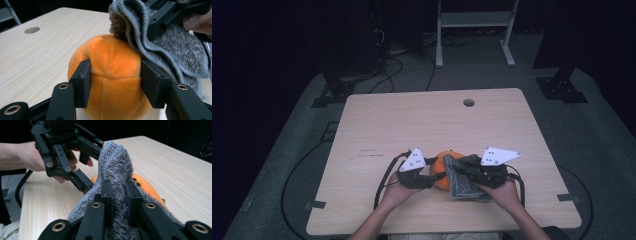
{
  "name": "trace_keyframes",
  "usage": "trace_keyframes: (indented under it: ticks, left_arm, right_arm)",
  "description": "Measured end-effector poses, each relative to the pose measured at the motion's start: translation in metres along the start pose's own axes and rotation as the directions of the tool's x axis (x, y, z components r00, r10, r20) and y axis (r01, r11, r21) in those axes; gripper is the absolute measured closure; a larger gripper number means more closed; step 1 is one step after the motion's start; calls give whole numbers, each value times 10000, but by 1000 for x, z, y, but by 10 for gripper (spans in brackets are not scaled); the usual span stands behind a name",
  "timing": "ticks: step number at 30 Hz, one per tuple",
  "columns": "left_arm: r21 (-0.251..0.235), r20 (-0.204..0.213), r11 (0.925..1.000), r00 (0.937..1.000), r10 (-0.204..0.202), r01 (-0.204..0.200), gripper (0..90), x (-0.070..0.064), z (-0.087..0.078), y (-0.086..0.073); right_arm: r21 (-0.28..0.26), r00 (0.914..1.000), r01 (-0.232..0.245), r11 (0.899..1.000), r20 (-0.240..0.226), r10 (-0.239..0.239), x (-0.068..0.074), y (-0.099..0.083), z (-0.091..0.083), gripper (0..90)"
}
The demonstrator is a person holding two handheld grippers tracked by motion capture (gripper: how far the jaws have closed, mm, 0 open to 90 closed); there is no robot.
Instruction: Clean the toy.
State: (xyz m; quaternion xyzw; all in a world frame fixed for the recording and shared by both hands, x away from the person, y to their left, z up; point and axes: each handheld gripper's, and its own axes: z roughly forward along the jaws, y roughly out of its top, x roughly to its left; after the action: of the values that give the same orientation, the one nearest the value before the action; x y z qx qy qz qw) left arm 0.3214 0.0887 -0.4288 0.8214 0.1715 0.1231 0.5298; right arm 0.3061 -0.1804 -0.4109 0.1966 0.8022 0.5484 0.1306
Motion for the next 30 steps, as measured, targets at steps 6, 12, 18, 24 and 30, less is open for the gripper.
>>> trace_keyframes:
  ticks: [6, 12, 18, 24, 30]
  left_arm:
    - [-192, 80, 9977, 9978, -654, 655, 460, 8, -1, -4]
    - [-237, 56, 9944, 9946, -1033, 1034, 457, 12, -2, -4]
    - [-256, 54, 9952, 9955, -943, 944, 455, 11, -2, -5]
    - [-162, 102, 9991, 9992, -387, 388, 447, 8, -2, -3]
    - [-223, -342, 9985, 9982, -502, 494, 157, 7, 3, -2]
  right_arm:
    - [146, 9973, -451, 9989, 591, 441, -15, -11, -12, 794]
    - [-82, 9989, 265, 9996, -393, -268, 8, -4, -3, 792]
    - [235, 10000, -67, 9997, -11, 67, -2, -9, -5, 793]
    - [-171, 9991, -350, 9992, 240, 354, -9, -8, -14, 792]
    - [115, 9978, -625, 9980, 220, 623, -17, -12, -11, 792]
